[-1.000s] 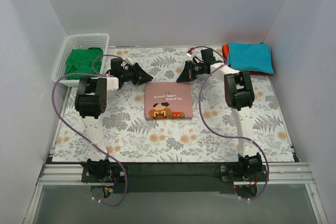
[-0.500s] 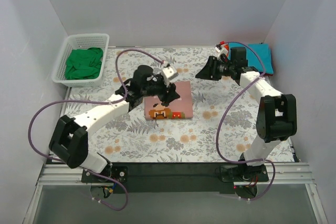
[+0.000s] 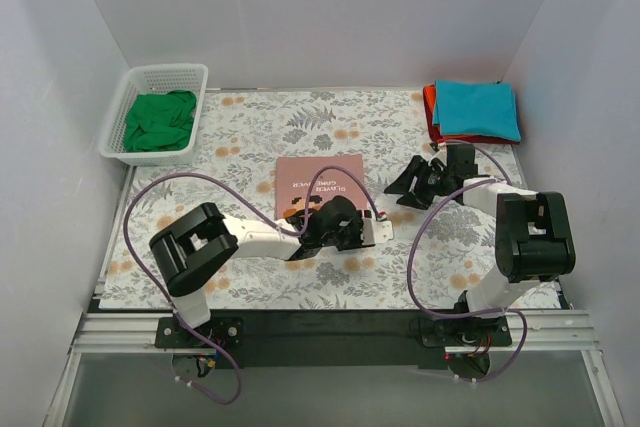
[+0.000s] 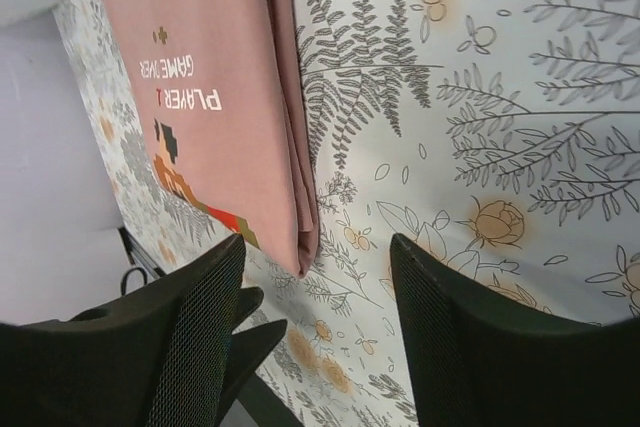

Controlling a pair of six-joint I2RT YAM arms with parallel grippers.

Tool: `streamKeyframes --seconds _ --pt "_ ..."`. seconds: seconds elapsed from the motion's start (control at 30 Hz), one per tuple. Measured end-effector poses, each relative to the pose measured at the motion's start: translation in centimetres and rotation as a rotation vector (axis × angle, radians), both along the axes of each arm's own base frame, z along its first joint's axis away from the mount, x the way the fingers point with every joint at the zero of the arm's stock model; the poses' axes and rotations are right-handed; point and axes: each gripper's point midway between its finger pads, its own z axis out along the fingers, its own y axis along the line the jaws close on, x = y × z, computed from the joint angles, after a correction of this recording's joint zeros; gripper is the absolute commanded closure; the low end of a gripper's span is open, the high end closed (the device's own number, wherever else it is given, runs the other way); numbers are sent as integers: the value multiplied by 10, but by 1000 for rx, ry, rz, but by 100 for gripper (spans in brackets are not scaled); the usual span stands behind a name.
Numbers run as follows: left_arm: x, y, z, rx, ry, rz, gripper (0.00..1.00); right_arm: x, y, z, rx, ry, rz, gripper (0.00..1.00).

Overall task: Fold and stack the t-shirts
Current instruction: Neatly place the folded tshirt to the corner

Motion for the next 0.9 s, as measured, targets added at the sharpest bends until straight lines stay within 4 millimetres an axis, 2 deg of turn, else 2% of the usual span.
streamKeyframes --seconds 0.17,0.27,0.43,0.53,0.7,0.9 --pt "19 -2 -24 54 -160 -7 70 -4 -4 -9 33 45 -64 33" --pt "30 -5 -24 56 -238 -8 73 -7 -3 -12 46 64 -82 32" --pt "39 -7 -28 60 -290 4 100 -6 -2 -13 60 57 -95 30" --pt "39 -9 -27 46 -278 12 100 -7 0 -21 79 68 -96 29" --pt "34 -9 -16 -9 -204 28 100 -4 12 -24 179 96 -73 25" --pt "34 -16 17 -99 -163 27 100 4 33 -22 267 82 -53 24"
